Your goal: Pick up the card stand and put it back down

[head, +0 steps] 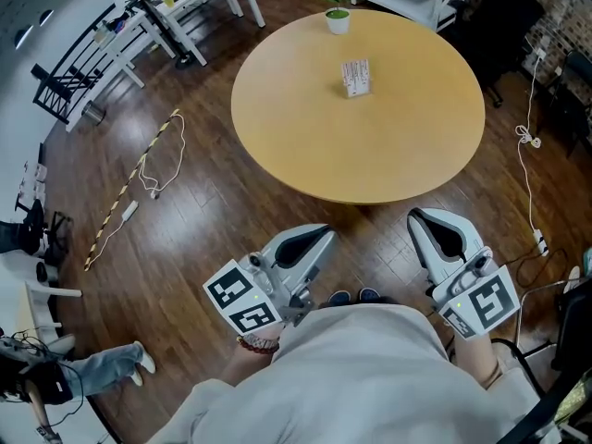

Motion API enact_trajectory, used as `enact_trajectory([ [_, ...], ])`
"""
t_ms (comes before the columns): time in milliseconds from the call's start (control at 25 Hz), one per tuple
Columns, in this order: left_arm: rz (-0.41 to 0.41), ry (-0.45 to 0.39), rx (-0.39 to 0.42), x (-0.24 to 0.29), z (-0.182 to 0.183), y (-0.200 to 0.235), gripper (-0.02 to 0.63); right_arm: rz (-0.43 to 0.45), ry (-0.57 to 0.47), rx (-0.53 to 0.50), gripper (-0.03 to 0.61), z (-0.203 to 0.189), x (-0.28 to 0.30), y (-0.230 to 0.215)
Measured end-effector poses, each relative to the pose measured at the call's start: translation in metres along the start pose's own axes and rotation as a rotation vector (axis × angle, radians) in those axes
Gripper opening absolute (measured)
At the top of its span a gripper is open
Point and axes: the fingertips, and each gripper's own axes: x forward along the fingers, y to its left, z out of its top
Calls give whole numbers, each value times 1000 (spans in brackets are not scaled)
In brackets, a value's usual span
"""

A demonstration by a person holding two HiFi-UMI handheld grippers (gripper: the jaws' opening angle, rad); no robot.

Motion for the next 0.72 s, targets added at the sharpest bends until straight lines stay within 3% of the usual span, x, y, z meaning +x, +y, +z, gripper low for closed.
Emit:
enact_trajectory([
  [480, -23, -4, 9, 2, -3, -19, -10, -47, 36, -6, 3, 0, -20, -24],
  [720, -30, 4, 15, 0, -3, -26, -9, -26, 40, 10, 3, -5, -20, -11],
])
